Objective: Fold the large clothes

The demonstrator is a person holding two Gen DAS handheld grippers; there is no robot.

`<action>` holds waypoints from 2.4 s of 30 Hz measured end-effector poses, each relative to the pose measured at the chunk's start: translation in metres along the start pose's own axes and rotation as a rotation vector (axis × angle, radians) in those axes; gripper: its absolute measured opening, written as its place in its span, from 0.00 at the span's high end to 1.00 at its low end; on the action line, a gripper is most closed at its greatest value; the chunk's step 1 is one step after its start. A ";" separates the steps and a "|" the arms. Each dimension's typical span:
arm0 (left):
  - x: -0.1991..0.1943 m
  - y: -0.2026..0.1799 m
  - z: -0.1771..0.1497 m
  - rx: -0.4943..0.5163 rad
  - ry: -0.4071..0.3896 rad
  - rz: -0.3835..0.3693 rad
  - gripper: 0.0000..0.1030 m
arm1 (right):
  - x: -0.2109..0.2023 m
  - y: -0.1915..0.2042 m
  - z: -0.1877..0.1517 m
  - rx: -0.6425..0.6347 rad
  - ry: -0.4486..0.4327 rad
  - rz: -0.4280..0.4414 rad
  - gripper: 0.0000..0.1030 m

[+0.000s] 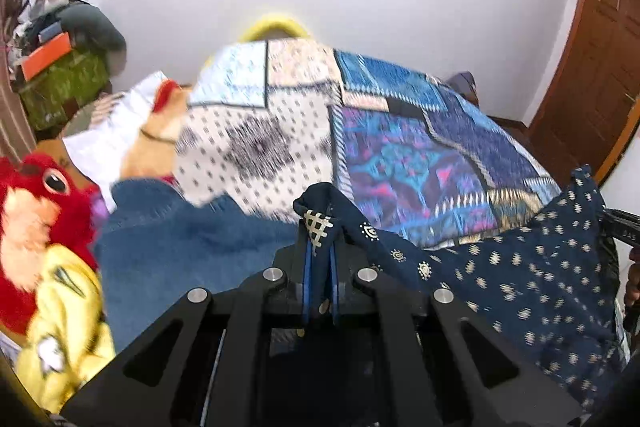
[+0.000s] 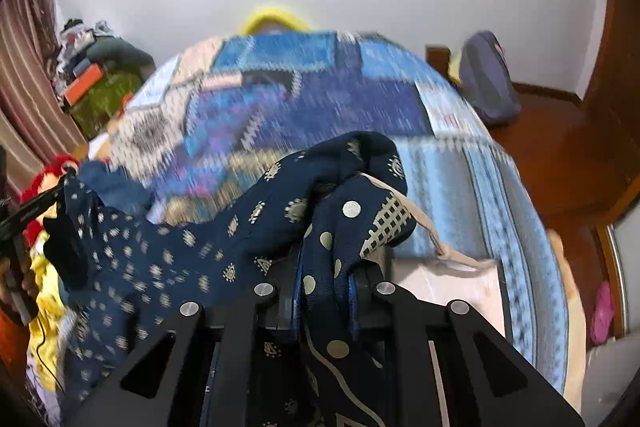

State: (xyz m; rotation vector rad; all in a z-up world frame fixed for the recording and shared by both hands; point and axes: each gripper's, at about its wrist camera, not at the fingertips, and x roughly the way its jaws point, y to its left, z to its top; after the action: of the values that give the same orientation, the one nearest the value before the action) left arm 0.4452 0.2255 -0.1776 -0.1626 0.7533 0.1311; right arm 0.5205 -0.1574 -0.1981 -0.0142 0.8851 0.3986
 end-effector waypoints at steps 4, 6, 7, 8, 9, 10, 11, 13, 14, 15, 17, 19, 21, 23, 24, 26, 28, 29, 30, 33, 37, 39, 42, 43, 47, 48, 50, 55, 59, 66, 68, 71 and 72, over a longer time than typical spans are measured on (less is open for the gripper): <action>0.017 0.008 0.016 0.015 0.001 0.078 0.94 | 0.023 0.017 0.033 -0.023 -0.011 -0.022 0.86; 0.039 0.016 0.018 -0.005 0.041 0.111 0.94 | 0.039 0.020 0.044 -0.018 -0.003 -0.038 0.86; 0.053 0.022 0.017 -0.023 0.072 0.131 0.94 | 0.047 0.020 0.046 -0.018 0.001 -0.055 0.86; 0.063 0.026 0.015 -0.035 0.093 0.143 0.94 | 0.057 0.019 0.048 -0.017 0.009 -0.074 0.86; 0.074 0.030 0.012 -0.046 0.115 0.154 0.94 | 0.067 0.017 0.047 -0.008 0.024 -0.094 0.86; 0.084 0.035 0.008 -0.053 0.133 0.162 0.93 | 0.075 0.015 0.046 -0.002 0.037 -0.109 0.86; 0.094 0.039 0.004 -0.061 0.153 0.164 0.93 | 0.085 0.011 0.043 0.004 0.056 -0.124 0.86; 0.113 0.044 -0.007 -0.073 0.194 0.167 0.92 | 0.096 0.005 0.038 0.004 0.074 -0.136 0.86; 0.119 0.044 -0.010 -0.070 0.209 0.173 0.91 | 0.099 0.001 0.036 0.004 0.075 -0.142 0.86; 0.125 0.044 -0.015 -0.062 0.226 0.186 0.89 | 0.100 -0.002 0.035 0.003 0.074 -0.148 0.84; 0.132 0.040 -0.021 -0.030 0.235 0.212 0.86 | 0.099 -0.010 0.035 0.008 0.075 -0.188 0.73; 0.130 0.034 -0.021 0.011 0.227 0.232 0.85 | 0.096 -0.019 0.032 0.007 0.072 -0.261 0.47; 0.126 0.030 -0.023 0.041 0.236 0.236 0.85 | 0.091 -0.031 0.029 0.009 0.079 -0.293 0.33; 0.119 0.027 -0.026 0.064 0.245 0.237 0.84 | 0.081 -0.043 0.025 0.031 0.092 -0.273 0.33; 0.113 0.024 -0.027 0.076 0.247 0.243 0.84 | 0.075 -0.047 0.023 0.040 0.095 -0.268 0.33; 0.100 0.020 -0.028 0.092 0.242 0.238 0.84 | 0.058 -0.052 0.018 0.045 0.095 -0.264 0.33; 0.079 0.013 -0.031 0.105 0.232 0.221 0.83 | 0.038 -0.052 0.014 0.030 0.086 -0.265 0.33; 0.069 0.010 -0.031 0.107 0.228 0.206 0.83 | 0.026 -0.051 0.011 0.022 0.076 -0.264 0.33; 0.062 0.006 -0.032 0.112 0.224 0.198 0.82 | 0.011 -0.049 0.009 0.016 0.065 -0.253 0.33; 0.024 -0.006 -0.037 0.137 0.185 0.198 0.64 | -0.025 -0.039 0.004 0.012 0.034 -0.214 0.33; -0.025 -0.019 -0.050 0.165 0.139 0.164 0.51 | -0.088 -0.018 -0.010 -0.020 -0.030 -0.173 0.33; -0.049 -0.022 -0.057 0.162 0.131 0.127 0.45 | -0.113 -0.009 -0.019 -0.036 -0.049 -0.154 0.33; -0.083 -0.024 -0.070 0.151 0.107 0.096 0.39 | -0.149 0.007 -0.040 -0.067 -0.065 -0.134 0.33; -0.094 -0.025 -0.075 0.148 0.099 0.094 0.36 | -0.157 0.010 -0.047 -0.075 -0.067 -0.131 0.32; -0.125 -0.025 -0.104 0.151 0.103 0.089 0.33 | -0.184 0.021 -0.086 -0.109 -0.058 -0.123 0.32; -0.129 -0.025 -0.110 0.151 0.109 0.088 0.33 | -0.188 0.022 -0.096 -0.114 -0.050 -0.123 0.32; -0.138 -0.024 -0.127 0.144 0.124 0.080 0.33 | -0.194 0.024 -0.118 -0.117 -0.028 -0.117 0.32; -0.142 -0.012 -0.179 0.081 0.232 0.020 0.33 | -0.190 0.024 -0.166 -0.088 0.060 -0.081 0.32; -0.136 -0.001 -0.226 0.043 0.339 -0.021 0.33 | -0.178 0.015 -0.204 -0.021 0.170 -0.026 0.32; -0.124 0.010 -0.280 -0.102 0.491 -0.187 0.33 | -0.170 0.010 -0.242 0.074 0.245 0.080 0.32; -0.120 0.007 -0.293 -0.132 0.535 -0.244 0.33 | -0.169 0.010 -0.245 0.093 0.244 0.099 0.32; -0.122 -0.002 -0.300 -0.098 0.507 -0.228 0.33 | -0.164 0.008 -0.245 0.122 0.248 0.137 0.32; -0.123 -0.004 -0.300 -0.102 0.499 -0.231 0.36 | -0.163 0.009 -0.245 0.123 0.246 0.146 0.35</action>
State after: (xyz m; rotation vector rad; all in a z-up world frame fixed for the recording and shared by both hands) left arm 0.1562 0.1562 -0.3081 -0.3860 1.2181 -0.0966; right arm 0.2418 -0.2464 -0.2302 0.1177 1.1561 0.4850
